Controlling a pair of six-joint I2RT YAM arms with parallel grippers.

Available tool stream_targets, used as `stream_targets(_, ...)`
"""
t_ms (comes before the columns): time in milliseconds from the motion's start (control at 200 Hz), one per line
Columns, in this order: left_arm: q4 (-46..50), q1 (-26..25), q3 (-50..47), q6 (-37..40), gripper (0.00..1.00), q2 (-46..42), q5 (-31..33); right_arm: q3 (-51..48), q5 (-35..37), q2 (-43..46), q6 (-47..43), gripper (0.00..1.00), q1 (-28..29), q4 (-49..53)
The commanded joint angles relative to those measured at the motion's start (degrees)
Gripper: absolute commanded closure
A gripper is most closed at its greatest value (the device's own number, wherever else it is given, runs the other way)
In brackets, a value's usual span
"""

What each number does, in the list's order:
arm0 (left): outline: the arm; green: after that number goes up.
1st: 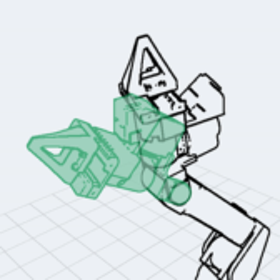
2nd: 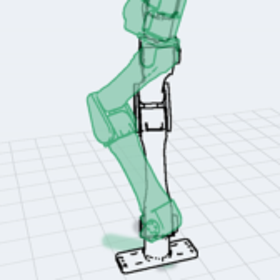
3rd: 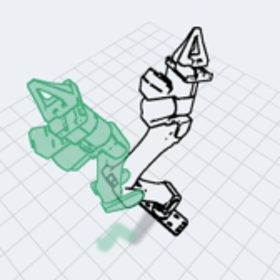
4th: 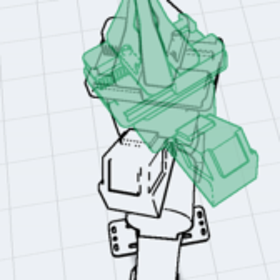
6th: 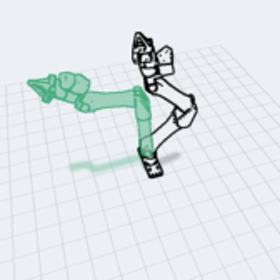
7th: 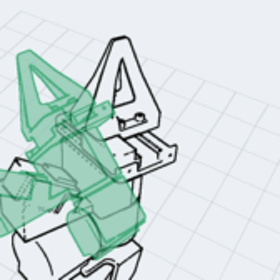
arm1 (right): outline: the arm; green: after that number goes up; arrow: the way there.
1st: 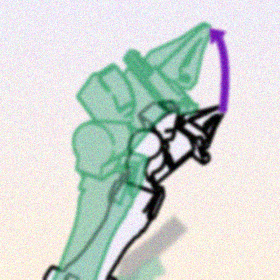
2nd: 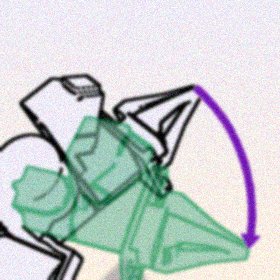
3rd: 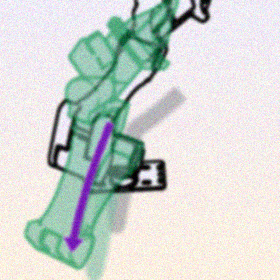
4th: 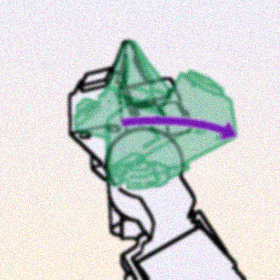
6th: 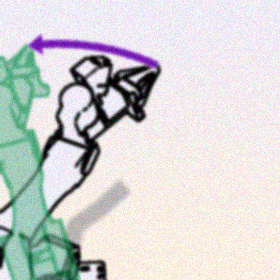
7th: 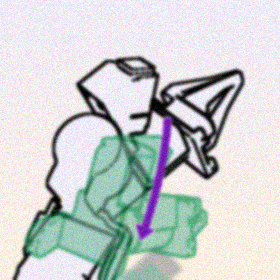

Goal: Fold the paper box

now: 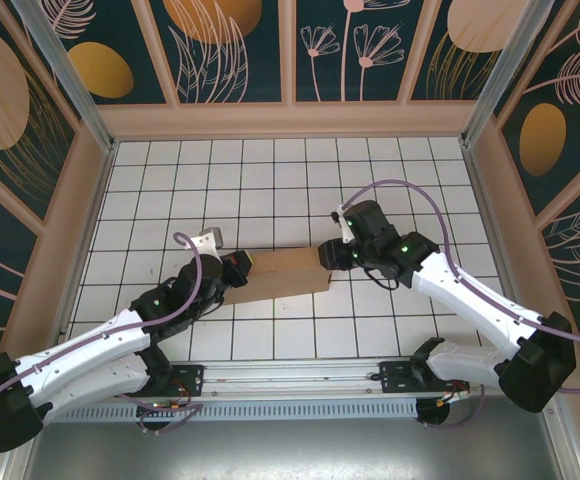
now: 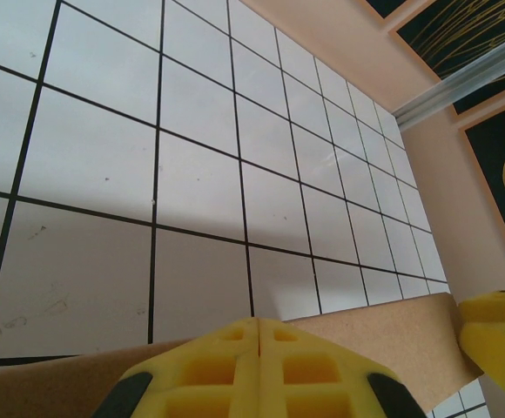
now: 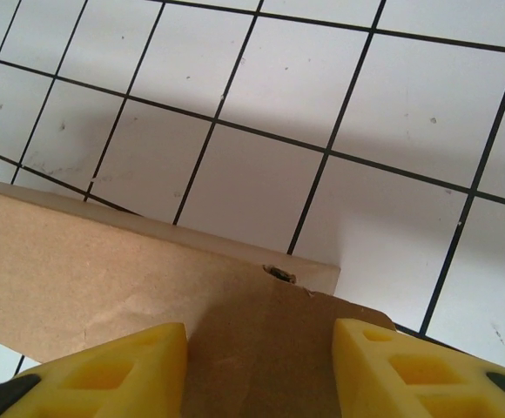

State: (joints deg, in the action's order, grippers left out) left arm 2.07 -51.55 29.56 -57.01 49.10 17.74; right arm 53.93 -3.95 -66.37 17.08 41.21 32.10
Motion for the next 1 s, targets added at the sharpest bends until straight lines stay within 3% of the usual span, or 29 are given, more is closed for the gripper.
stream_targets(0,6.05,-0.18,-2.44,0.82,1.00,0.99,-2.11,-1.39,-0.78,0.34,0.57,0.51,-0.43,2.59)
stream_targets(175,5.08,-0.21,-2.68,1.16,1.00,1.62,-2.78,-3.50,-5.78,-0.66,2.26,0.50,-0.43,-0.93)
stream_targets(335,4.37,-0.19,-3.06,1.75,1.00,1.85,-3.21,-6.03,-17.22,-1.49,4.80,0.50,-0.90,-5.43)
stream_targets(591,1.74,-0.17,-3.93,2.07,1.00,3.23,-5.08,-10.77,-28.68,-0.41,9.03,0.50,-3.57,-11.44)
stream_targets(911,0.13,-0.20,-4.95,2.39,1.00,4.01,-6.37,-17.90,-39.24,1.07,13.91,0.50,-9.53,-19.77)
stream_targets(996,0.35,-0.21,-5.04,2.32,1.00,3.60,-6.31,-17.13,-38.42,1.21,12.62,0.51,-9.57,-18.40)
